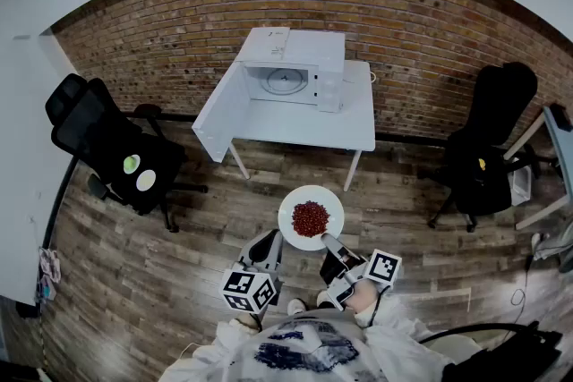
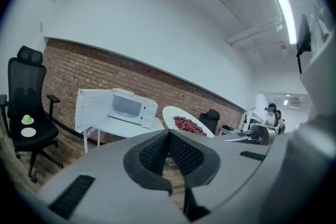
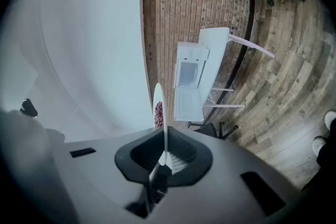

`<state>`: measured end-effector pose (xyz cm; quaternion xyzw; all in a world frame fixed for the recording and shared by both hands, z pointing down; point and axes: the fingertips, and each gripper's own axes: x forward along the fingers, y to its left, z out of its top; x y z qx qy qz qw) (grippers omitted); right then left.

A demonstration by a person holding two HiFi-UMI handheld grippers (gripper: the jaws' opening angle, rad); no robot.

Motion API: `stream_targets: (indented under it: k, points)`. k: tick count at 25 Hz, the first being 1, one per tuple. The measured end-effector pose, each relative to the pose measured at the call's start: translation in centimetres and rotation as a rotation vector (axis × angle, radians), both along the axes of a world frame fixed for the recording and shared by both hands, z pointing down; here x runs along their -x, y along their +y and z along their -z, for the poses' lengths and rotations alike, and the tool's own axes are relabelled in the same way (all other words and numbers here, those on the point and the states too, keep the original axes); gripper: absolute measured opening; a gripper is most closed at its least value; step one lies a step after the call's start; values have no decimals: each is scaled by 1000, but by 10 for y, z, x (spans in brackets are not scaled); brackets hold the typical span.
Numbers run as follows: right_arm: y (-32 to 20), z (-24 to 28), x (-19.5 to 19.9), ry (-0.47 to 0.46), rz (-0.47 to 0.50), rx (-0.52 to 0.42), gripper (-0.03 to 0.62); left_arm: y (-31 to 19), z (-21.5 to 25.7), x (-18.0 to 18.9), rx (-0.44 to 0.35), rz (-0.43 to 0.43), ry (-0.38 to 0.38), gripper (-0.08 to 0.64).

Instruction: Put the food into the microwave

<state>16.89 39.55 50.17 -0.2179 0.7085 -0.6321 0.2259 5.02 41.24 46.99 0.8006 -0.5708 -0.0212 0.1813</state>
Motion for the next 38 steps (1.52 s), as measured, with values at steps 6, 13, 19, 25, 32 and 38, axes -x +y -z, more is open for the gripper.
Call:
stream_targets:
  k: [6,13,19,25,32,38]
  points:
    - [-10,3,-7,-12,7,2,21,-8,-3,-7,13,17,21,8]
    - [-26,-2,-22,-10,24,6,21,-24,-5,-24,18,28,15,8]
    - [-42,-1,-41,-6,43,-16,21,-33,-7,-39,14,62,15,8]
    - [-57,-14,-49,0,59,29,23,-41,-18,-40,34,100,23,8]
    - [-86,-28,-26,16,84,54,21,-71,-29,-21,54,112,41,8]
    - [-137,-37,5,39,64,57,23,-127,-35,14,44,91,48,8]
